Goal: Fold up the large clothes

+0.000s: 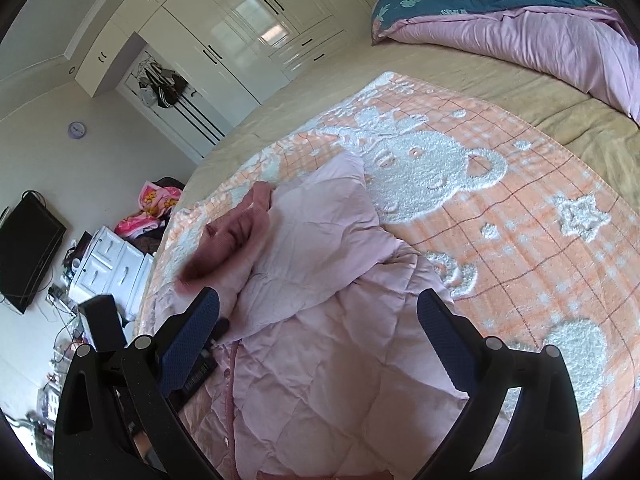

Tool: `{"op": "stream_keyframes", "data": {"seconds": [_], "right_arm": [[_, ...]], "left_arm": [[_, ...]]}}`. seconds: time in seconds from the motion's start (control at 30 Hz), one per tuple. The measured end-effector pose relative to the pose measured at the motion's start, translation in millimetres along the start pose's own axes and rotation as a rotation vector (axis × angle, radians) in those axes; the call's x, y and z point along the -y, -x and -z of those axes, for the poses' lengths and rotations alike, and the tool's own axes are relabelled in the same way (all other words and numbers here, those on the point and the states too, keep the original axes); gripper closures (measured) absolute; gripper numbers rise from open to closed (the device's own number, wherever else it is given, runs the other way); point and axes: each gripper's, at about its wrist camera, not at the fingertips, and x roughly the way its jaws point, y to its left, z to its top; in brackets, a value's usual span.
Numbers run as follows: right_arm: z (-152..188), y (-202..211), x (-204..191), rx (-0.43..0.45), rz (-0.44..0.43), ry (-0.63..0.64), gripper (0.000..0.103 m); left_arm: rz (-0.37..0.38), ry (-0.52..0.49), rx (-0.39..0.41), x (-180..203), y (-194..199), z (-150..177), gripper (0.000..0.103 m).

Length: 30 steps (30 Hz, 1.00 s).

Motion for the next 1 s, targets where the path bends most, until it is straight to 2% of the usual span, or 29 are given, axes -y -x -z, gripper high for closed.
{"op": "stream_keyframes", "data": {"seconds": [0.03,0.17,0.27,0.33,0.5,0.57,0.77,0.8,0.83,0.93,1.0], "right_arm": [[0,-2,-1,-0.004,0.002,0.0,0.004],[3,-11,-6,-0.025,-0.001,0.003,0.004],[7,-23,-14,-0.054,-0.015,0.01,0.004],[10,-35,-22,-0.087,-0.03,0.019,0.004],[29,-76,-44,-0.185,-0.057,0.023,0.004],[36,-90,-48,-0.206,-0.074,-0.022,0.004],[45,-112,-49,-0.202,-0.046,-0.096,0.005],[45,-114,-49,-0.199,-0.049,-0.095,0.013],[45,-116,-50,-0.203,-0.052,-0.089,0.031],[46,-120,-53,-0.213,-0.059,-0.06,0.069],[44,-116,-60,-0.192,-0.065,-0.019,0.079]], "left_arm": [[0.017,-0.008,-0.01,2,0,3,0.043],[0.059,-0.063,-0.031,11,8,19,0.032],[0.145,-0.014,-0.039,-3,22,27,0.021],[0.155,0.017,-0.027,-18,31,29,0.02],[0.122,0.183,0.013,-85,51,25,0.014],[0.071,0.236,0.046,-114,60,26,0.013],[-0.033,0.411,0.09,-192,79,41,0.012],[-0.042,0.44,0.092,-203,81,44,0.012],[-0.051,0.47,0.095,-215,82,48,0.012],[-0.071,0.576,0.097,-252,85,63,0.012],[-0.075,0.609,0.104,-264,87,68,0.012]]}}
